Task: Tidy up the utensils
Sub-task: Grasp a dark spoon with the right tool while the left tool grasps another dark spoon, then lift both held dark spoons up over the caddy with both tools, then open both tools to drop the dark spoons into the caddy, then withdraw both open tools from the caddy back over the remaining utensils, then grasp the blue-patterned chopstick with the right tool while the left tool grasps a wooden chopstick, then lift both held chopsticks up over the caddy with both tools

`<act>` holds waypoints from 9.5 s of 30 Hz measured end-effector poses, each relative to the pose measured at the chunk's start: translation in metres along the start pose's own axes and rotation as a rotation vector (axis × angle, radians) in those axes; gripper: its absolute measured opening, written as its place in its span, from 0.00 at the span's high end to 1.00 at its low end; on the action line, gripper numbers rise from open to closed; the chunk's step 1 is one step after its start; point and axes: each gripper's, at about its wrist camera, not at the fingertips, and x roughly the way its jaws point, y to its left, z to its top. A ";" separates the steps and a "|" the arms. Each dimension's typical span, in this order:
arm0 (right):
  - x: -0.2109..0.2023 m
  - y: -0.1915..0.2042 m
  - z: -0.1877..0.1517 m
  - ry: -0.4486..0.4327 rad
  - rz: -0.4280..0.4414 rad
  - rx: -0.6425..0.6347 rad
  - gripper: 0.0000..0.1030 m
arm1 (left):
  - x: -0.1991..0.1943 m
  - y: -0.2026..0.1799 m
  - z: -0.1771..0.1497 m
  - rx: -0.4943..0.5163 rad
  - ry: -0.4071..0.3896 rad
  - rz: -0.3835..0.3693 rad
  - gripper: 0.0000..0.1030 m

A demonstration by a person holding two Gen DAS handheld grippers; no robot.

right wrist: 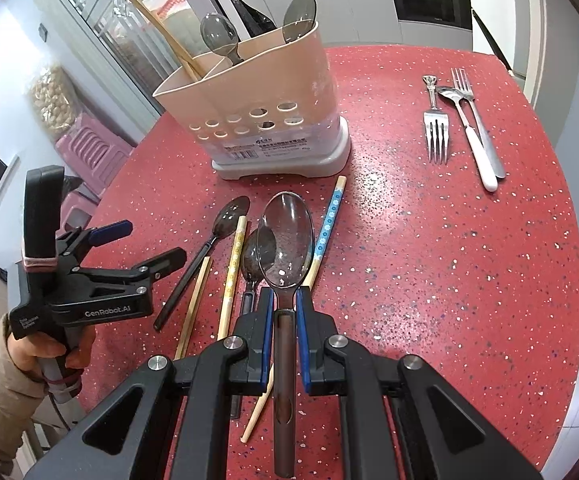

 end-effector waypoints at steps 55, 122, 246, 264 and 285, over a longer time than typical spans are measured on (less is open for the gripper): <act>-0.038 0.016 0.036 -0.144 0.026 -0.025 0.88 | -0.109 -0.004 0.032 -0.136 -0.397 -0.210 0.66; 0.009 0.013 0.153 -0.518 -0.034 -0.130 0.88 | -0.053 -0.021 0.109 -0.105 -0.668 0.090 0.66; 0.058 -0.009 0.037 0.146 -0.163 0.003 0.92 | -0.044 -0.080 -0.022 0.021 0.088 -0.249 0.71; -0.015 0.008 0.039 -0.059 -0.018 -0.012 0.92 | -0.101 -0.051 -0.021 -0.066 -0.129 -0.267 0.71; -0.088 0.053 0.075 -0.284 0.060 -0.110 0.92 | -0.173 -0.022 0.011 -0.122 -0.351 -0.287 0.71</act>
